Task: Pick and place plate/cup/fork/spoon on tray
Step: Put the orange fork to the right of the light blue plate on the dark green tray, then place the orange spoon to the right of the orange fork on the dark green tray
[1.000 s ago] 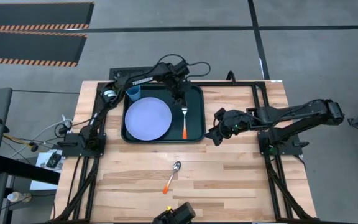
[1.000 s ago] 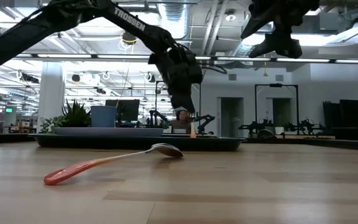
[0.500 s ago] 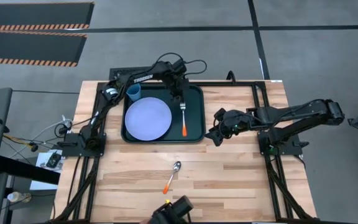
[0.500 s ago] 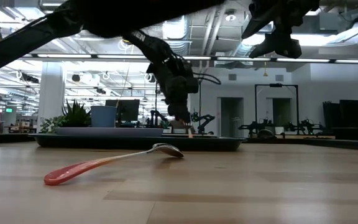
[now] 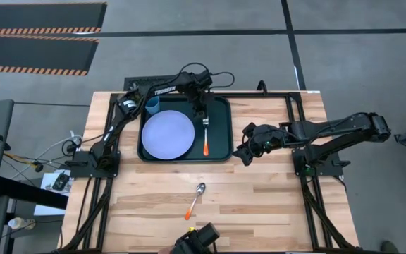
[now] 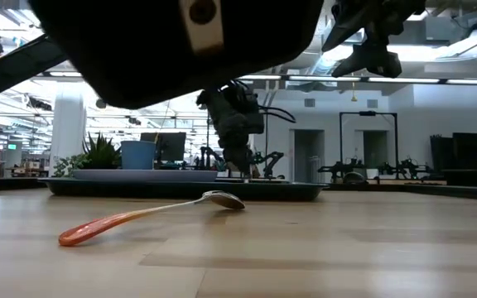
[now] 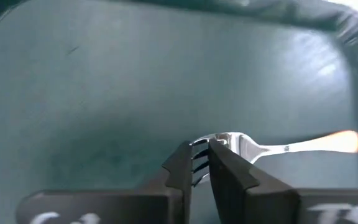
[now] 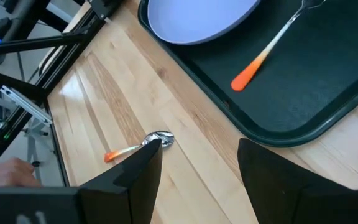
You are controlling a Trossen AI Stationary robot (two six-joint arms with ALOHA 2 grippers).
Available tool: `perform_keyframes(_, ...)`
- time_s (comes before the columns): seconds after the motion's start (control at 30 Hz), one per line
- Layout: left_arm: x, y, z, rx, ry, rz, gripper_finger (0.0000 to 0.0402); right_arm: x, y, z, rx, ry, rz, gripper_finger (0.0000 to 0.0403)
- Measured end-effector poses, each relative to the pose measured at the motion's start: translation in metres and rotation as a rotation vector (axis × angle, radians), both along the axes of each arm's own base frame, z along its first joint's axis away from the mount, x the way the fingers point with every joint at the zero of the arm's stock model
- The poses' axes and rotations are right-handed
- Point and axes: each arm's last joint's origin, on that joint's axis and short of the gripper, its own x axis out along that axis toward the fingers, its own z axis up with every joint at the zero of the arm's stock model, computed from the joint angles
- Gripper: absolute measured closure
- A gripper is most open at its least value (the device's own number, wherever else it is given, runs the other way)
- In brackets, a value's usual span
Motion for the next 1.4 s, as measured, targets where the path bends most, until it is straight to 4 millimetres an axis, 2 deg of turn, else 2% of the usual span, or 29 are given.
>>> perform_keyframes(0.23, 0.006, -0.007, -0.001, 0.049, 0.015, -0.018, 0.0325, 0.000, 0.000, 0.000, -0.004, 0.001, 0.003, 0.0170)
perform_keyframes(0.57, 0.004, -0.001, 0.004, 0.025, 0.031, 0.072, 0.0317, 0.000, 0.000, 0.000, -0.012, 0.001, 0.009, 0.0170)
perform_keyframes(0.67, 0.000, 0.005, 0.027, -0.051, -0.016, 0.097, 0.0317, 0.000, 0.000, 0.000, -0.012, 0.001, 0.009, 0.0170)
perform_keyframes(0.8, -0.012, 0.003, 0.075, -0.224, -0.067, 0.085, 0.0322, 0.000, 0.002, 0.000, -0.001, 0.003, 0.008, 0.0171)
perform_keyframes(0.97, -0.024, -0.038, 0.113, -0.496, -0.116, -0.067, 0.0336, -0.003, 0.016, -0.003, 0.013, 0.033, 0.054, 0.0176)
perform_keyframes(1.1, -0.027, -0.085, 0.128, -0.475, -0.075, -0.135, 0.0355, -0.008, 0.031, -0.008, 0.022, 0.096, 0.052, 0.0179)
perform_keyframes(1.23, -0.023, -0.145, 0.116, -0.327, 0.057, -0.189, 0.0375, -0.017, 0.045, -0.013, -0.028, 0.161, 0.061, 0.0180)
perform_keyframes(1.33, -0.032, -0.186, 0.104, -0.247, 0.105, -0.206, 0.0385, -0.023, 0.054, -0.016, -0.108, 0.190, 0.102, 0.0180)
perform_keyframes(1.4, -0.040, -0.205, 0.091, -0.241, 0.130, -0.168, 0.0388, -0.025, 0.057, -0.016, -0.160, 0.190, 0.143, 0.0180)
